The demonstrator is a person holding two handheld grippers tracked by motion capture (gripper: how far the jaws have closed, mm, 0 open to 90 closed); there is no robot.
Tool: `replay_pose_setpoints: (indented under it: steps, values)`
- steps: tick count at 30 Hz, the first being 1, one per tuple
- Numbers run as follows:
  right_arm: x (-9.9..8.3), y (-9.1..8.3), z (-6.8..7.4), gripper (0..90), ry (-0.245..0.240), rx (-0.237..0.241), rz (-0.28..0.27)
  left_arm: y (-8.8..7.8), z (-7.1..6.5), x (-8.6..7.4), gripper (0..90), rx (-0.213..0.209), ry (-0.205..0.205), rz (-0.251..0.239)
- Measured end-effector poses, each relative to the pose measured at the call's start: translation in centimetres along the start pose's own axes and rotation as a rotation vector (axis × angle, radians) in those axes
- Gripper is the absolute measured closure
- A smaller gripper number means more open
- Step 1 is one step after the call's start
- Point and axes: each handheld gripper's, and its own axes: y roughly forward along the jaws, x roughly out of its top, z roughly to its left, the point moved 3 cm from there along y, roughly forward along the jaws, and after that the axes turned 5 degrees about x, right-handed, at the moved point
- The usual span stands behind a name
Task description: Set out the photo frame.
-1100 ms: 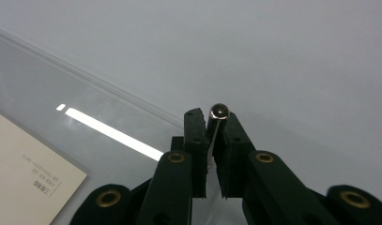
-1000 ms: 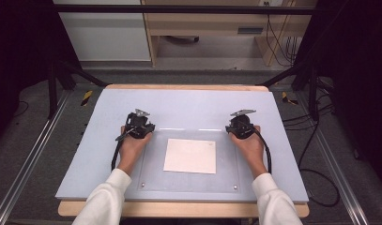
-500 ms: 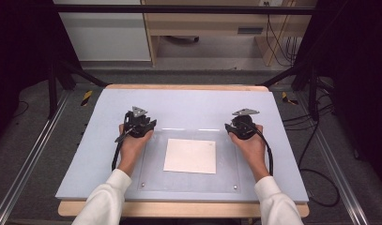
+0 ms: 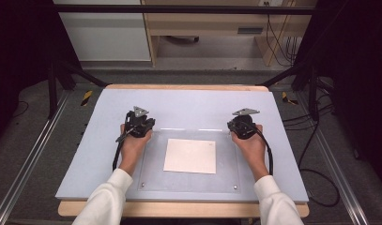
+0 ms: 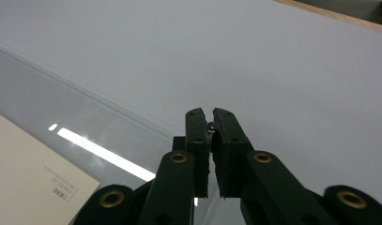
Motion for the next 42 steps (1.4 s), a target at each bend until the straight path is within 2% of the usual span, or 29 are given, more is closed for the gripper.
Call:
replay_pose_setpoints:
  steps: [8, 18, 25, 35, 42]
  values:
    - [-0.1, 0.0, 0.0, 85.6, 0.000, 0.000, -0.006, 0.0, 0.0, 0.0, 84.3, -0.001, 0.005, 0.000]
    - [-0.5, 0.0, -0.1, 85.2, 0.010, 0.003, -0.045, 0.1, 0.0, -0.2, 84.2, 0.002, -0.009, -0.023]
    - [-0.5, 0.2, -0.2, 85.5, 0.011, 0.009, -0.045, 0.1, 0.0, -0.2, 84.1, -0.001, -0.008, -0.026]
    - [0.3, 0.3, -0.5, 85.8, 0.030, 0.037, 0.042, 0.2, 0.2, 0.2, 84.6, -0.020, 0.005, 0.016]
    - [1.2, 0.6, -0.8, 85.5, 0.063, 0.053, 0.123, 0.5, 0.6, 1.0, 84.6, -0.045, 0.014, 0.089]
